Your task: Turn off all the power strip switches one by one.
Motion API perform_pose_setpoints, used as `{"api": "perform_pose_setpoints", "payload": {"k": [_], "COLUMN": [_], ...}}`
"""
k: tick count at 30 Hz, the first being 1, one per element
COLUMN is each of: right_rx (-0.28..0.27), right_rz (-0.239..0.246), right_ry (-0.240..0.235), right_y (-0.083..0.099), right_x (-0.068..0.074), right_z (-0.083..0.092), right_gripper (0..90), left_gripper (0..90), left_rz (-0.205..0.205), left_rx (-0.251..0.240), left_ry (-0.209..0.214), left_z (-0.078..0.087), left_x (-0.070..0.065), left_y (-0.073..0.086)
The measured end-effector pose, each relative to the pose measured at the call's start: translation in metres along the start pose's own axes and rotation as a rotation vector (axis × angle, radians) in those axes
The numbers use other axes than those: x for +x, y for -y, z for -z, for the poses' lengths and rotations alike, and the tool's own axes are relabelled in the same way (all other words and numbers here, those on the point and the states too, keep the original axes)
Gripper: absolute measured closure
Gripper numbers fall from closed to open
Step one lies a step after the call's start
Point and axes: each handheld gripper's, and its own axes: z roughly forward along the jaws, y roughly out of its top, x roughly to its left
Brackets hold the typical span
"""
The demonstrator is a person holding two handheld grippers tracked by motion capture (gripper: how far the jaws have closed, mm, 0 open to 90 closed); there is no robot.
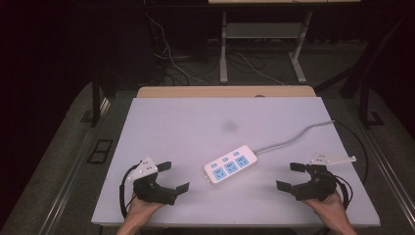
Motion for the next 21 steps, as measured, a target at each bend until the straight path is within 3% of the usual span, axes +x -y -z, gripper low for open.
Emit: {"api": "perform_pose_setpoints", "payload": {"k": [21], "right_rx": [0.098], "right_rz": [0.018], "right_ry": [0.000], "right_y": [-0.0061], "right_x": [0.0007], "right_z": [-0.0071], "right_gripper": [0.2], "left_gripper": [0.0], "left_rz": [0.001], "left_rx": [0.002], "left_ry": [0.003], "left_z": [-0.0007], "left_x": [0.0001], "left_y": [0.0013]}}
